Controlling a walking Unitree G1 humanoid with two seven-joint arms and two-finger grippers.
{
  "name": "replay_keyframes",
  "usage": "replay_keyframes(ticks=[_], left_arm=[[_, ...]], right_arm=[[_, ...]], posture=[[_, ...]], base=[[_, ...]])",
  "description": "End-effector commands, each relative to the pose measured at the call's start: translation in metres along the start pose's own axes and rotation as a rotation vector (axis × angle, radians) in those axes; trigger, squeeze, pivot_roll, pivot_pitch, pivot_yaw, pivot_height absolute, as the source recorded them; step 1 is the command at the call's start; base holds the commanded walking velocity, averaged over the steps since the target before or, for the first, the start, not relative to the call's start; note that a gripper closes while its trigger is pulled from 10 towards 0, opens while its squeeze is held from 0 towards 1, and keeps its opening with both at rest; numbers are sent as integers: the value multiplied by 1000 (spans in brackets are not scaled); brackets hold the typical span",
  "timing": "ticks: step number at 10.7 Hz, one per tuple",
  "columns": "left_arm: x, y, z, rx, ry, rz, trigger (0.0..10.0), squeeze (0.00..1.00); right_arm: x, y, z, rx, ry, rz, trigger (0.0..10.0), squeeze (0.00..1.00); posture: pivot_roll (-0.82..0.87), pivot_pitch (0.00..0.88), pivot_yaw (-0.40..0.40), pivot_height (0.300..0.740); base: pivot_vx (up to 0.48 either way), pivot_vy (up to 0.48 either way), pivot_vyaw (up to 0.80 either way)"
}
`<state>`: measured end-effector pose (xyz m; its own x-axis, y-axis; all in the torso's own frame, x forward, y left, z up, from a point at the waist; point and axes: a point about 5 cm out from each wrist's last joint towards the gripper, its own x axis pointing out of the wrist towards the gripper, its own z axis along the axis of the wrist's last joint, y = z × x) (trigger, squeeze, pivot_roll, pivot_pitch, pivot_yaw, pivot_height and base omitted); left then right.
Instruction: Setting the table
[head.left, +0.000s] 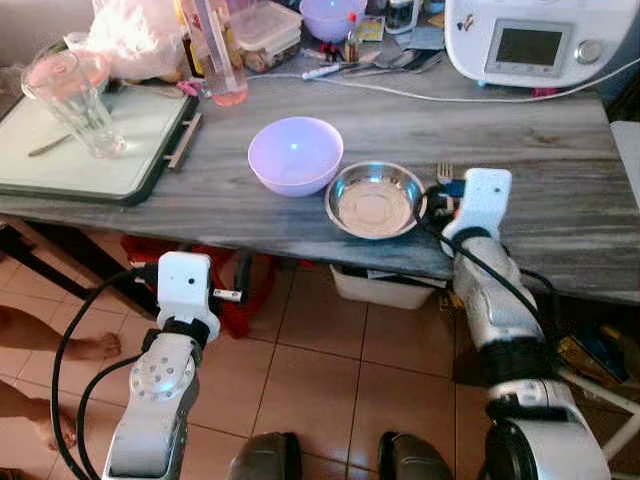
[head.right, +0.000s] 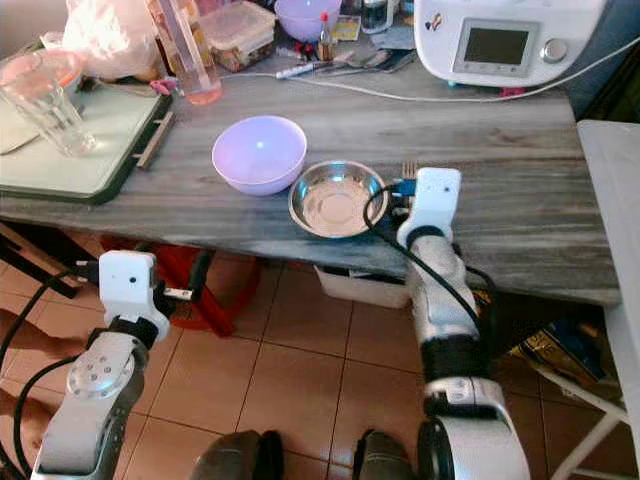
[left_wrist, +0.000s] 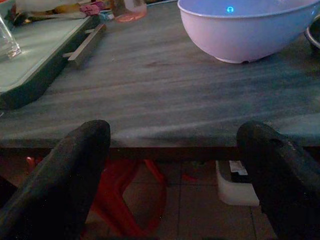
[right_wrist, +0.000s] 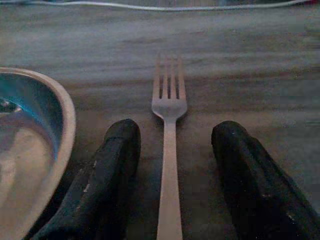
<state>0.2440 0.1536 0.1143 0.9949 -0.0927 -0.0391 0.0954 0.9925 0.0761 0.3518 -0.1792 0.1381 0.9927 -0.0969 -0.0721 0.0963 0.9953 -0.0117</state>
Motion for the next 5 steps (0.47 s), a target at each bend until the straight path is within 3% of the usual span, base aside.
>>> replay_keyframes(ticks=[1, 5], left_arm=[[-1, 1, 0, 5, 1, -1, 10000, 0], [-2, 0, 2, -8, -19, 6, 10000, 0]], right_arm=[[-3, 1, -3, -5, -2, 1, 10000, 0], [-12, 5, 13, 3, -150, 9, 10000, 0]], posture=[[104, 170, 107, 740], [95, 155, 98, 740]], base=[[0, 0, 0], [0, 0, 0]])
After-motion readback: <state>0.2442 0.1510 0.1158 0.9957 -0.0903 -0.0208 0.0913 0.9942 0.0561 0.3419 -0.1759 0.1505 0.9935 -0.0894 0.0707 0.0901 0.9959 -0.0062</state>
